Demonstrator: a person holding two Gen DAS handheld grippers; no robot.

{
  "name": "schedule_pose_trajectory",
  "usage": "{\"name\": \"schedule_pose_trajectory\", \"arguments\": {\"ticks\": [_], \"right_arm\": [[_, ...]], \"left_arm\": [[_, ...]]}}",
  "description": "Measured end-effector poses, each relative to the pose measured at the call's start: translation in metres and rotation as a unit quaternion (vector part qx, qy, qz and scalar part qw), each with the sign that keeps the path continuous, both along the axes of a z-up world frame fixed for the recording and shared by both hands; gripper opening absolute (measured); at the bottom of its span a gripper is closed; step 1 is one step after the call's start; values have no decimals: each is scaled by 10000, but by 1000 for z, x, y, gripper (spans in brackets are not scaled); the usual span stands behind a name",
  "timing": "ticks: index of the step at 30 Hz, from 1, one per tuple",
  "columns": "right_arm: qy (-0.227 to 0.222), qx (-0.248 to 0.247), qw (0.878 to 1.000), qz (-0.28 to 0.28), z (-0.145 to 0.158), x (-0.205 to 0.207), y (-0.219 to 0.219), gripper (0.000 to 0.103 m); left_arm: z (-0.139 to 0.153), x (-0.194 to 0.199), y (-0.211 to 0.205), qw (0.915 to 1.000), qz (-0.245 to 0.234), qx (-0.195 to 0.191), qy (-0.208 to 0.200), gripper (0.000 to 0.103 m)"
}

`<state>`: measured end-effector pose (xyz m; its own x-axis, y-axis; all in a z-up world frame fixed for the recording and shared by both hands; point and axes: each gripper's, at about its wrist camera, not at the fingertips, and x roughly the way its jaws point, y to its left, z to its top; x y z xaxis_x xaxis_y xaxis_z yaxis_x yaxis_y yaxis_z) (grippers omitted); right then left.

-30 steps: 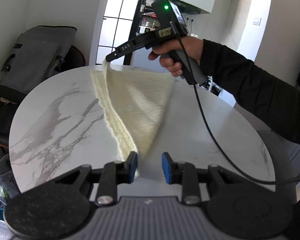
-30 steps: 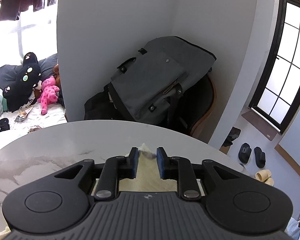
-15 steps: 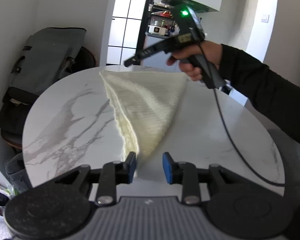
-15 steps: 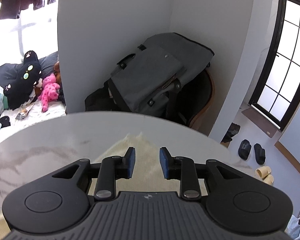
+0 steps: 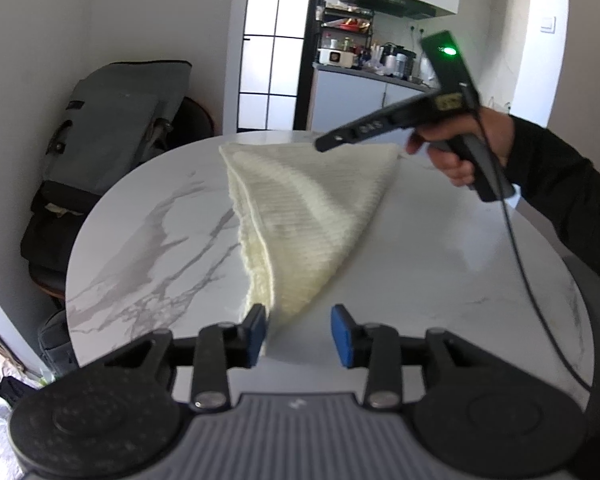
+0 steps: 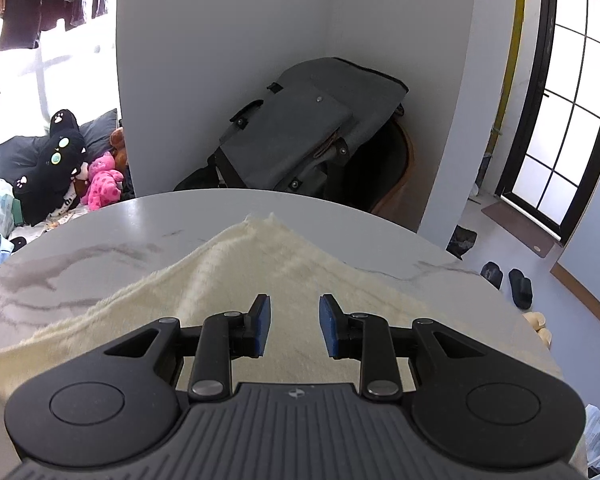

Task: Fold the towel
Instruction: 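Lower the corner onto the opposite corner and open the right gripper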

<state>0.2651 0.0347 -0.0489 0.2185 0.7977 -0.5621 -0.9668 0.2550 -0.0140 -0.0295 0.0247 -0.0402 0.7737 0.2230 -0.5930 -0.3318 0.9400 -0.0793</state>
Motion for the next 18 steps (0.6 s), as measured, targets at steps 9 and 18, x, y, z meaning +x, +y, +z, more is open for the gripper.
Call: {"name": "schedule_pose_trajectory", "arguments": {"ticks": [9, 18], "right_arm": [[178, 247, 9995, -64, -10, 5, -46, 30], [260, 370, 9988, -198, -10, 7, -72, 30]], "left_arm": [[1, 17, -10, 9988, 421, 237, 102, 39], [6, 29, -28, 9945, 728, 730, 188, 50]]}}
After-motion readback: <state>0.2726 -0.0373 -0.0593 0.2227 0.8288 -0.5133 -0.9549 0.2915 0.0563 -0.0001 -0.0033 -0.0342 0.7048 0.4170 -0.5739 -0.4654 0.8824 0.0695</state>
